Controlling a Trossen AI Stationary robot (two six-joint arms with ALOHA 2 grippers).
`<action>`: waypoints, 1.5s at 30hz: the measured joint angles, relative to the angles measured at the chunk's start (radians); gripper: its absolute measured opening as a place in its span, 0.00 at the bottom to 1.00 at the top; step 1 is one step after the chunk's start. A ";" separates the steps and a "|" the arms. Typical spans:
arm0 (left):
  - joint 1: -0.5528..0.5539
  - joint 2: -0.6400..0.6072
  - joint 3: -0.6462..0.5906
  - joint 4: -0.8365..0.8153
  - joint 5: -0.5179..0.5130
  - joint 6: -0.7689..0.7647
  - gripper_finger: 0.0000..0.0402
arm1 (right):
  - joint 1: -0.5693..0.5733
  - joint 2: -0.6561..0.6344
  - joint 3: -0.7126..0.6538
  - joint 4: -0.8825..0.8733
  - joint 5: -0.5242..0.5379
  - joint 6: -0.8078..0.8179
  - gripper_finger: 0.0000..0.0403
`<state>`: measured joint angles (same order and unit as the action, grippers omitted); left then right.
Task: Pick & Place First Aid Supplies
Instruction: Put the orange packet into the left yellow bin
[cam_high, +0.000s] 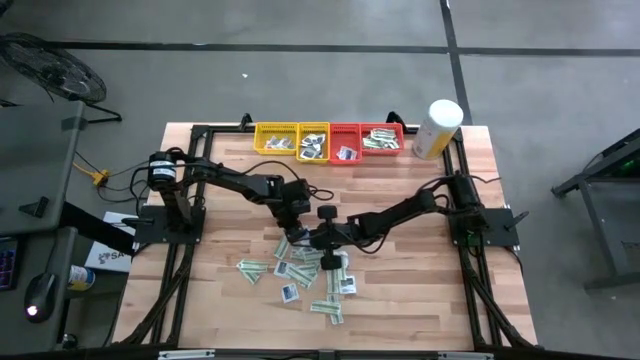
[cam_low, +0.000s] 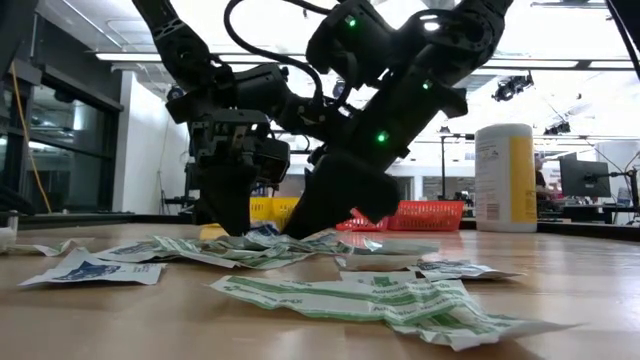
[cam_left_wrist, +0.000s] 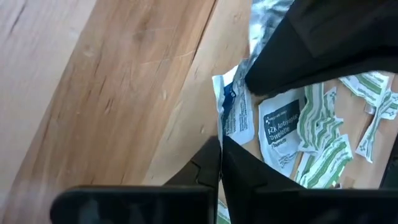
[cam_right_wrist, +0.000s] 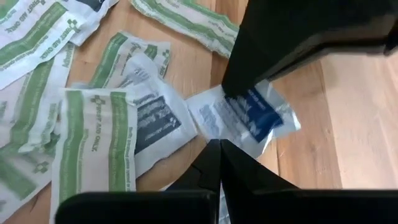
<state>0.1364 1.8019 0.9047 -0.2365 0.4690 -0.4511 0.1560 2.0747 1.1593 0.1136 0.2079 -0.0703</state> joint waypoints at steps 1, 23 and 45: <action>0.000 0.000 0.000 -0.002 0.000 0.001 0.01 | 0.002 -0.008 -0.002 -0.008 -0.001 0.009 0.00; 0.000 -0.037 0.008 -0.005 -0.045 0.046 0.00 | 0.031 -0.375 -0.002 -0.418 0.240 0.334 0.00; 0.001 -0.421 0.031 0.074 -0.546 0.219 0.00 | -0.178 -0.573 -0.002 -0.383 -0.124 0.424 0.15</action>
<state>0.1371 1.3807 0.9352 -0.1625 -0.0770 -0.2326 -0.0219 1.5012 1.1572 -0.2697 0.0835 0.3541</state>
